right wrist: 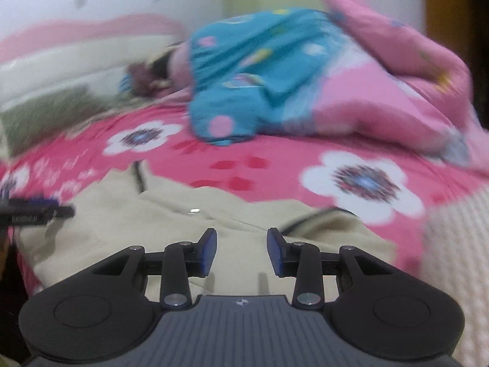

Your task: Fold clothes

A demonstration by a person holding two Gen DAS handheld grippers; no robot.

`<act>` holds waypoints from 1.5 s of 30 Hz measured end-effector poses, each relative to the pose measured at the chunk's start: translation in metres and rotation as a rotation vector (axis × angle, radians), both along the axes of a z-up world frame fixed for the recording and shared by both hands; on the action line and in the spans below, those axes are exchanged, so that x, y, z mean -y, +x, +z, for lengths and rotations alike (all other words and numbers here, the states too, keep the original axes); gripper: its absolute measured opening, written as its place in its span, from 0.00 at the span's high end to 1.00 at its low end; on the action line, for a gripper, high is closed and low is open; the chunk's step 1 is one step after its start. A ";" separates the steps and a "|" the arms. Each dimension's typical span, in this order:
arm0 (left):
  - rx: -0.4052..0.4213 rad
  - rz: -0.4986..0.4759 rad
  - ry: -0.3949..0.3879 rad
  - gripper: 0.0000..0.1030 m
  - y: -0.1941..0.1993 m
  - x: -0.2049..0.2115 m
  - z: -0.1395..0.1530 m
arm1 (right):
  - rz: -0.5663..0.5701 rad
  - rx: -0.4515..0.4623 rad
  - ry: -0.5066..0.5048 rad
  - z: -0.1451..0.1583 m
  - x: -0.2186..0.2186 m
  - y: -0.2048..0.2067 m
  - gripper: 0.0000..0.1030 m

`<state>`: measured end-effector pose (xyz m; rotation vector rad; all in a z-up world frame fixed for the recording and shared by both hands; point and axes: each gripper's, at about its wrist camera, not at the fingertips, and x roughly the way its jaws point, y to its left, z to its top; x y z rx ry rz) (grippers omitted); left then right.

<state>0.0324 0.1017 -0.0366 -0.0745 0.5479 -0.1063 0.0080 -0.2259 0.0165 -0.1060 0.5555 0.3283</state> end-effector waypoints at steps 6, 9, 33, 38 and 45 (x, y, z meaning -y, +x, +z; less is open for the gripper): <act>0.002 -0.010 0.006 0.40 0.002 0.001 -0.004 | 0.094 -0.003 -0.121 -0.021 -0.040 0.023 0.64; 0.002 -0.009 0.002 0.40 0.004 0.001 -0.007 | 0.084 -0.057 -0.138 -0.032 -0.040 0.036 0.74; -0.005 0.005 -0.031 0.40 0.008 -0.002 -0.009 | -0.013 -0.088 0.265 0.000 0.040 -0.001 1.00; -0.010 0.012 -0.044 0.40 0.008 -0.003 -0.008 | 0.213 -0.077 0.317 0.014 0.050 -0.059 1.00; -0.013 0.028 -0.053 0.40 0.007 -0.002 -0.006 | 0.222 -0.104 0.107 0.008 0.020 -0.066 0.73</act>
